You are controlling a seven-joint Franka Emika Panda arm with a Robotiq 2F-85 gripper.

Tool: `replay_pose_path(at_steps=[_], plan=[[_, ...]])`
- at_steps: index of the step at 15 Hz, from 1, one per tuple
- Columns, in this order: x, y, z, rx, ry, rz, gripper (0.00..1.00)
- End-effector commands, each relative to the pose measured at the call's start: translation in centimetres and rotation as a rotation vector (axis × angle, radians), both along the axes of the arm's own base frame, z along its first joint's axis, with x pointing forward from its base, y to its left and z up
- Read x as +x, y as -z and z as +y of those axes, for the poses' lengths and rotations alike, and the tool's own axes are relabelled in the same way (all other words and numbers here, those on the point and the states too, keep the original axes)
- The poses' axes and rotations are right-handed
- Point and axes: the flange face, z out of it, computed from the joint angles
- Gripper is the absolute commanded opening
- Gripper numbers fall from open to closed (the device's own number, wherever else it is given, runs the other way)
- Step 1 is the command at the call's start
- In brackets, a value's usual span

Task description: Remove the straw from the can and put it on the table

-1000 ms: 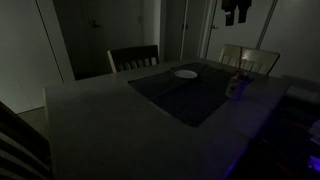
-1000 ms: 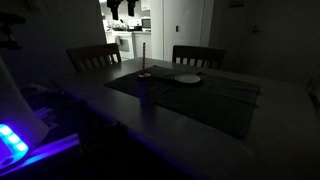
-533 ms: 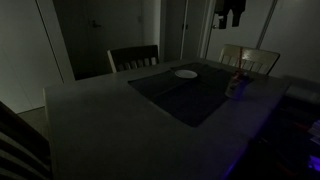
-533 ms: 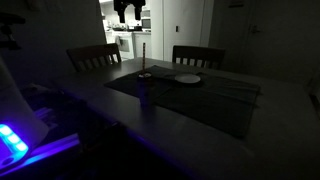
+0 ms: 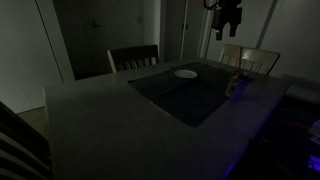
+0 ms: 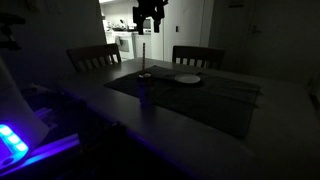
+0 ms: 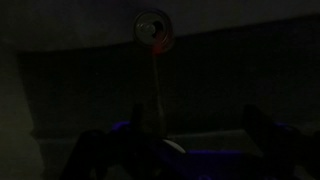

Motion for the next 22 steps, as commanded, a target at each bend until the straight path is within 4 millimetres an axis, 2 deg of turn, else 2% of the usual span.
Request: replay_pose_path(at_steps=[1, 4, 7, 13, 18, 19, 20, 22], plan=[[0.9, 0.4, -2.0, -0.020, 0.042, 0.016, 1.00], [0.7, 1.4, -2.8, -0.026, 0.080, 0.048, 1.00], [0.6, 3.6, -3.1, -0.024, 0.122, 0.095, 1.00], [-0.1, 6.5, -3.4, -0.053, 0.220, 0.161, 1.00], [-0.4, 7.1, -2.9, -0.054, 0.251, 0.174, 1.00], [-0.4, 7.1, -2.8, -0.054, 0.253, 0.173, 0.94], [-0.4, 7.1, -2.7, -0.053, 0.255, 0.171, 0.75], [-0.4, 7.1, -2.6, -0.053, 0.257, 0.169, 0.60]])
